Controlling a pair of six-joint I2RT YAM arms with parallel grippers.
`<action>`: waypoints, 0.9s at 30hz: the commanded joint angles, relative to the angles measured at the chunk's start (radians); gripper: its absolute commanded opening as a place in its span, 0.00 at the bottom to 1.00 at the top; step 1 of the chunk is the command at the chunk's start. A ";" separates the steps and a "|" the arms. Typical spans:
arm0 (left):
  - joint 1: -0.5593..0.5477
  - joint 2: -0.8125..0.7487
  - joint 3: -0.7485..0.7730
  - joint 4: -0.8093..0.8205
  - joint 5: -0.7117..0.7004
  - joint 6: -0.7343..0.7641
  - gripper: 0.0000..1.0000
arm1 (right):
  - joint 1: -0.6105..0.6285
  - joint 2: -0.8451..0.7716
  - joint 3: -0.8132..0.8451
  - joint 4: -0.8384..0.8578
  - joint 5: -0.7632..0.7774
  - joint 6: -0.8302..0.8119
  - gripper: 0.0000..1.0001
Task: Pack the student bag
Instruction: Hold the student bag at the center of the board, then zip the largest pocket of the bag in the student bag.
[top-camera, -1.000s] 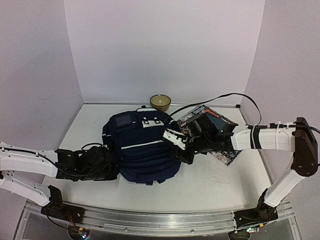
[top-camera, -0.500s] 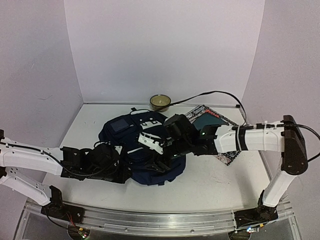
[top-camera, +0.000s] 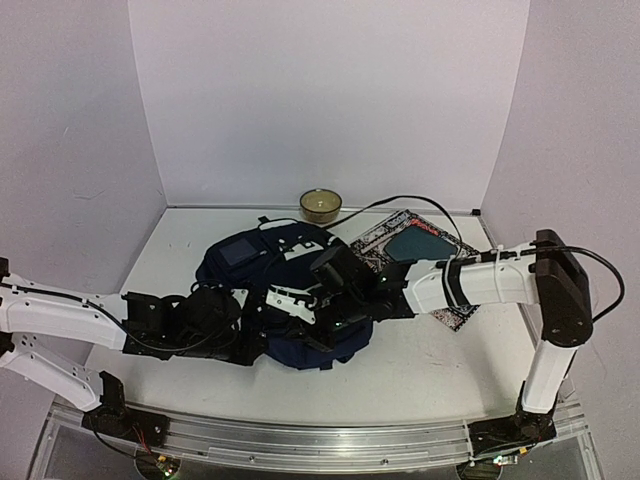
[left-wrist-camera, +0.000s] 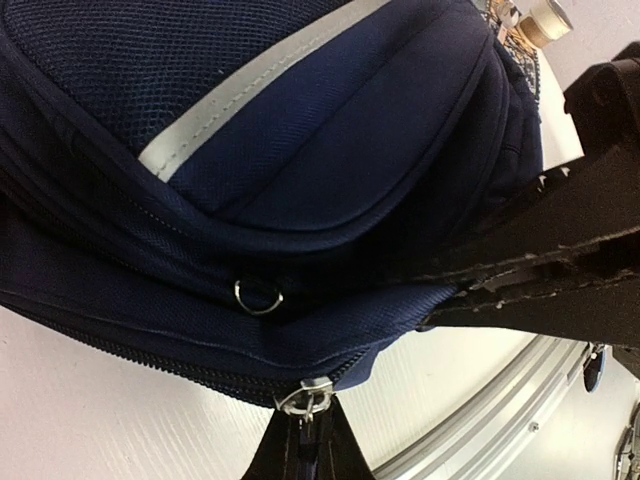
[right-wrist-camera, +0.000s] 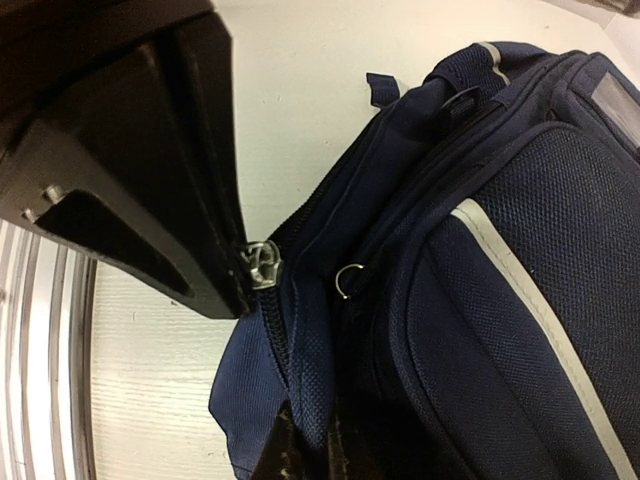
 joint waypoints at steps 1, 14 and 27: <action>0.026 -0.051 0.036 0.006 -0.110 -0.001 0.00 | 0.001 -0.101 -0.042 -0.043 0.026 -0.013 0.00; 0.306 -0.069 -0.155 -0.142 -0.194 -0.072 0.00 | -0.030 -0.354 -0.170 -0.055 -0.024 -0.004 0.00; 0.359 -0.078 -0.153 -0.109 -0.226 -0.043 0.06 | -0.030 -0.199 -0.069 -0.041 -0.088 0.086 0.37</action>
